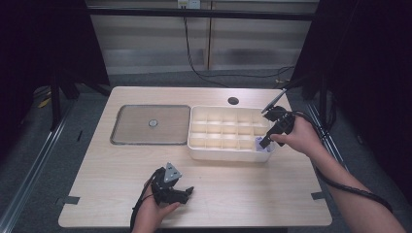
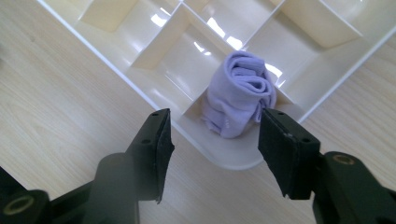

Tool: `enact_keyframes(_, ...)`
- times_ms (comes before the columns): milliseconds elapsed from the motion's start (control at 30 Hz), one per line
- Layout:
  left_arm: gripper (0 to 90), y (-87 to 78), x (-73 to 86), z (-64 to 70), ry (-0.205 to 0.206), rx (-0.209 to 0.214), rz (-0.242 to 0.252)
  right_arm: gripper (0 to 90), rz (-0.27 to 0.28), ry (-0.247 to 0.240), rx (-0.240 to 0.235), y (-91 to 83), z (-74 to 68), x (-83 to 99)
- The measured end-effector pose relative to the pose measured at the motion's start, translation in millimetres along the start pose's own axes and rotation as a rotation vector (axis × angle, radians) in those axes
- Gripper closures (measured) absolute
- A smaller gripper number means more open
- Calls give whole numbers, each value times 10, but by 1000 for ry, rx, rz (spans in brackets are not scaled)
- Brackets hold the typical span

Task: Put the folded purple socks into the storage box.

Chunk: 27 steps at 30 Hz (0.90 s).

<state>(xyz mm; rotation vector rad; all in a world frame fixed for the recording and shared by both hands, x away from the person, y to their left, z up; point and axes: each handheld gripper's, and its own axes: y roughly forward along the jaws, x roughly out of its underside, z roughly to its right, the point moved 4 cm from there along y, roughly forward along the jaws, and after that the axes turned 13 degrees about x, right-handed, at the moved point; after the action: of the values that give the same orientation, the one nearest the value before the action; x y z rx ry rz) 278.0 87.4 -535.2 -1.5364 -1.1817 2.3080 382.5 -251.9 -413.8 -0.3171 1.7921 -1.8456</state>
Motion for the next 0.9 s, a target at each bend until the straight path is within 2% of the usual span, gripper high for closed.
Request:
enact_keyframes(500,169,-8,1,-5,8,-1,-11,381,43,-80,-30,-32,-255,125)
enact_keyframes(900,169,-6,1,-6,9,2,-8,356,45,-135,-55,-15,-449,213)
